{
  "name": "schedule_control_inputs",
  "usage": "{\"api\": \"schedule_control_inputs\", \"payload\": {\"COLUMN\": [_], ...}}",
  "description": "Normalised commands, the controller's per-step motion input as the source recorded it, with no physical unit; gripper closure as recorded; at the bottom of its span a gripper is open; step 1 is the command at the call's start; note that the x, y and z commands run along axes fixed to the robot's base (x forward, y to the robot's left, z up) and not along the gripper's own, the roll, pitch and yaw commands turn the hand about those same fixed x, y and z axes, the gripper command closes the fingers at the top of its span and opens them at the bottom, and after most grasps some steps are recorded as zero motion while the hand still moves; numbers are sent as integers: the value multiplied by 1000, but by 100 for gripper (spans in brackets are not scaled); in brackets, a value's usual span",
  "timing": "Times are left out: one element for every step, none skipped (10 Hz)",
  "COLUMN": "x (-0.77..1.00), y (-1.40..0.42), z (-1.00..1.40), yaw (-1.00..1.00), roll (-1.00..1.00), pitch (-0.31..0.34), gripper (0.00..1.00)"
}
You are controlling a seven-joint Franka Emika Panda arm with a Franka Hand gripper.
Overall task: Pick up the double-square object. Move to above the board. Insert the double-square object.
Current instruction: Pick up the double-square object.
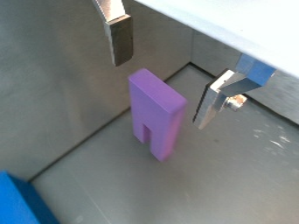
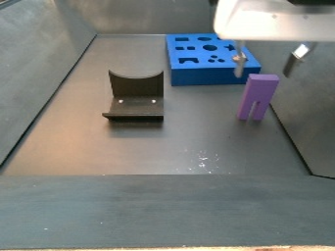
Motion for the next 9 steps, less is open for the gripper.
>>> {"api": "schedule_control_inputs", "payload": {"x": [-346,-140,0,143,320,360,351,191,0], "y": [0,-29,0,0,0,0,0,0,0], "z": [-69,-77,-191,-143,-6,0,0,-91,-300], "yaw": [-89,-103,-71,-69,-71,-103,-89,-54,-37], "roll": [-331,-397,-237,-191,-151,-134,-137,-257,-320], "pitch": [-131,-157,-51,0,0,0,0,0,-63], "gripper": [0,0,0,0,0,0,0,0,0]}}
